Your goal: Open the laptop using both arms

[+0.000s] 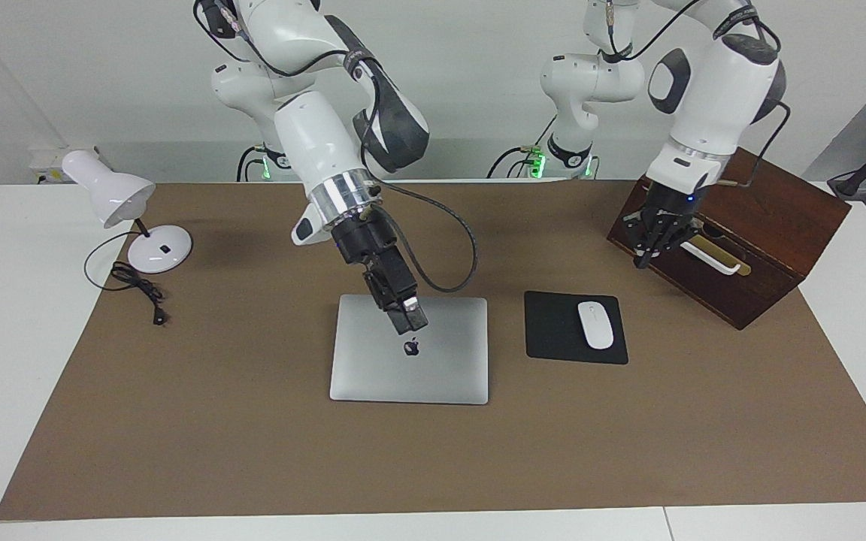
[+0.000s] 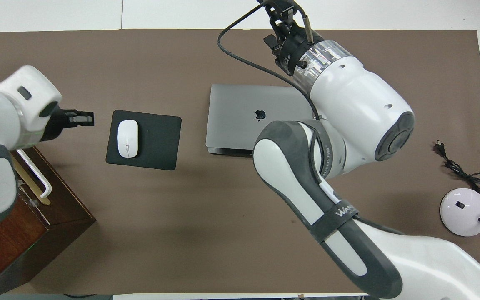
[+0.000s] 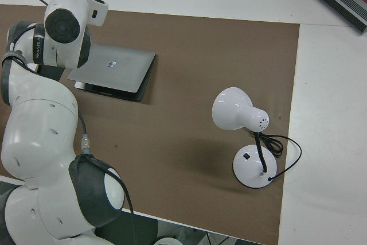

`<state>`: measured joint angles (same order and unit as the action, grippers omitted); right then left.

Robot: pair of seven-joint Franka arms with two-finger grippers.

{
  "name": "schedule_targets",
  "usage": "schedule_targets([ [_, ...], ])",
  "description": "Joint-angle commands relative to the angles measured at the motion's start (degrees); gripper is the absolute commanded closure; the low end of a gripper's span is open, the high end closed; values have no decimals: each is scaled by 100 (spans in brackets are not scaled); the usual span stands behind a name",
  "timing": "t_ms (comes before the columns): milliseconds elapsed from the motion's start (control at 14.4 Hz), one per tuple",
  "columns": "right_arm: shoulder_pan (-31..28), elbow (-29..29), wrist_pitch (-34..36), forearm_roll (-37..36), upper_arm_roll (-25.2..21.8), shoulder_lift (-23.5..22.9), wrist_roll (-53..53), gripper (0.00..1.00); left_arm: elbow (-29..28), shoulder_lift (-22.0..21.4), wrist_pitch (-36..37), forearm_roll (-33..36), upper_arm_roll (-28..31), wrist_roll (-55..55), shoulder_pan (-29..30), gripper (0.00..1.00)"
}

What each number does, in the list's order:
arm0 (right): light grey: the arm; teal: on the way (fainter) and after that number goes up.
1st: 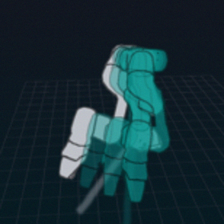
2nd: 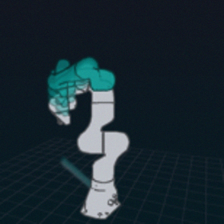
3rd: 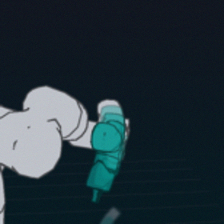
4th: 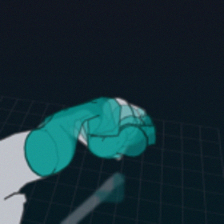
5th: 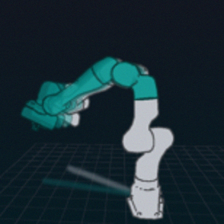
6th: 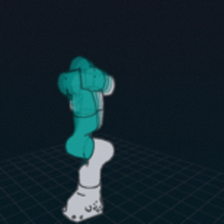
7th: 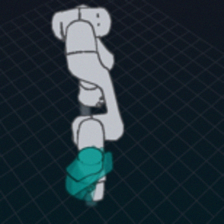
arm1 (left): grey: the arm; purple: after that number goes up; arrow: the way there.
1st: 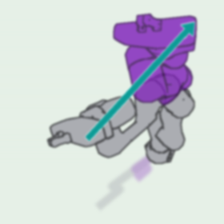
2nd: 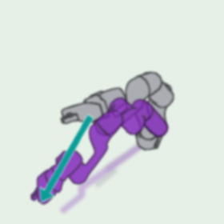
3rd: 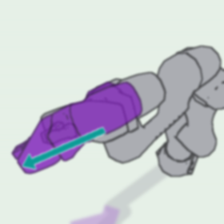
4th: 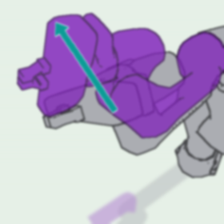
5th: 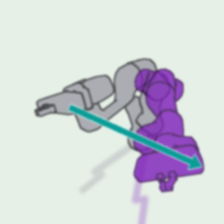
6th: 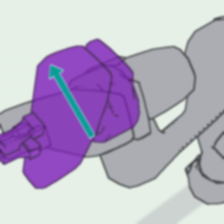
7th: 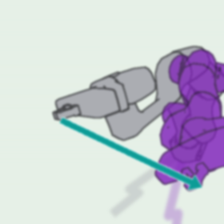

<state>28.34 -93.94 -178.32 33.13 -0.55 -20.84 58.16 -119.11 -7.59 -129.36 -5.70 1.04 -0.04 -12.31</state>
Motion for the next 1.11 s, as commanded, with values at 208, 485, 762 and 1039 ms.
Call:
schedule_targets([
  [208,339,-151,-862,159,2,-228,424,2,-2176,-1121,-1670,-54,72,469,-789,100],
  [485,610,-160,-1352,228,2,-403,819,2,-3134,-1473,-2767,-54,72,926,-1307,100],
  [762,935,-624,-1784,658,2,-325,838,2,-3592,-1158,-4129,-54,72,935,-1791,100],
  [1039,1111,-1423,-2198,826,2,17,802,2,-3707,-551,-5158,-54,72,935,-2108,100],
])
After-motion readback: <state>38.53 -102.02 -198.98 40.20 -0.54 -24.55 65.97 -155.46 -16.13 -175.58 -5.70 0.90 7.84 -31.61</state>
